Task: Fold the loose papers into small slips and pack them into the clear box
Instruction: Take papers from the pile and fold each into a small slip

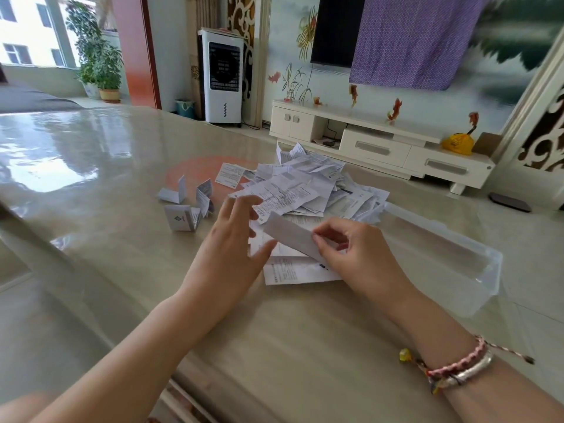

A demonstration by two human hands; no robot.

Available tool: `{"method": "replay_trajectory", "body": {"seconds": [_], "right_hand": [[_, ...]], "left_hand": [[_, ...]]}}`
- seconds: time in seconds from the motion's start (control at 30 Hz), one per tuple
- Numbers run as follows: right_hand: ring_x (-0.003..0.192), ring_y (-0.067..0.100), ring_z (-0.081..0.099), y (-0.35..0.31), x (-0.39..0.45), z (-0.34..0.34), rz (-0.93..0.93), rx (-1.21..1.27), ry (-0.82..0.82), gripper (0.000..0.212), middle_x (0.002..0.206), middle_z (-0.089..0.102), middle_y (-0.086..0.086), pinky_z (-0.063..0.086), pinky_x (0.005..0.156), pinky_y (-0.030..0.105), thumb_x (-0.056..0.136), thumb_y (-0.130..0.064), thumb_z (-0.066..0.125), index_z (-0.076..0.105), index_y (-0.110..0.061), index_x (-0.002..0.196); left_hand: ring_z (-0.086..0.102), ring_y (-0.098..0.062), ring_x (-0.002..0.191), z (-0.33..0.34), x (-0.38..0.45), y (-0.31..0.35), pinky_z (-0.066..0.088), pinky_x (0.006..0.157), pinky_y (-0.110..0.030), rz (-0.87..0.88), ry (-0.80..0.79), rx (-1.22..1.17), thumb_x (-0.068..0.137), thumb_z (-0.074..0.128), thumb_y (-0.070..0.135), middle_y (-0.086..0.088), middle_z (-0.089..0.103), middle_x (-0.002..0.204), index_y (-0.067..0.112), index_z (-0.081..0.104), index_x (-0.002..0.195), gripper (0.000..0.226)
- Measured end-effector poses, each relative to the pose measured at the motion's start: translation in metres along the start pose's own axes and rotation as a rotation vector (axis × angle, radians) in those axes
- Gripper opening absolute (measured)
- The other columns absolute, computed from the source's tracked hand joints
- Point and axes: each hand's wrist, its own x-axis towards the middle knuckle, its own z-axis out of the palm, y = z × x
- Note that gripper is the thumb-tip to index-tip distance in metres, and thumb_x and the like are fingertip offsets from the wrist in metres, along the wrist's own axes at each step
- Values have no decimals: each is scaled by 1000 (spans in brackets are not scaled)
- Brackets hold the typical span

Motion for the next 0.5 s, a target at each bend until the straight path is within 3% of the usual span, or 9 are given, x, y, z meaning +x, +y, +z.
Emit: {"method": "replay_trajectory", "body": {"seconds": [0.1, 0.23, 0.33, 0.43, 0.5], "right_hand": [[83, 3, 65, -6, -1, 1, -48, 75, -54, 10, 84, 70, -18, 53, 78, 28, 90, -23, 65, 71, -31, 88], [93, -1, 60, -11, -4, 7, -169, 71, -69, 11, 89, 69, -18, 40, 81, 10, 89, -16, 67, 73, -24, 95], [90, -1, 58, -11, -3, 9, -175, 84, -17, 9, 86, 66, -18, 36, 78, 6, 86, -15, 71, 73, -22, 91], [83, 2, 59, -12, -2, 8, -126, 110, -24, 6, 84, 67, -12, 37, 73, 6, 85, -19, 72, 68, -23, 88], [80, 3, 59, -13, -2, 8, -110, 116, -2, 11, 83, 66, -11, 38, 71, 6, 84, -18, 72, 64, -22, 90]], "left_hand": [[51, 10, 103, 5, -4, 6, 38, 88, -4, -17, -37, -126, 83, 71, 28, 12, 48, 124, 24, 41, 130, 57], [47, 2, 124, 7, -5, 13, 34, 98, -13, 26, -182, -129, 90, 62, 33, 16, 54, 132, 25, 50, 135, 47], [56, 5, 113, 7, -3, 15, 41, 96, -14, 53, -233, -262, 96, 56, 21, 16, 66, 118, 23, 65, 123, 28], [64, -4, 99, 3, 1, 12, 52, 89, -28, -29, -142, -324, 94, 58, 17, 11, 68, 103, 21, 73, 107, 20], [65, -2, 85, -2, 4, 9, 54, 79, -26, -89, -100, -305, 92, 61, 11, 11, 70, 91, 23, 75, 98, 20]]}}
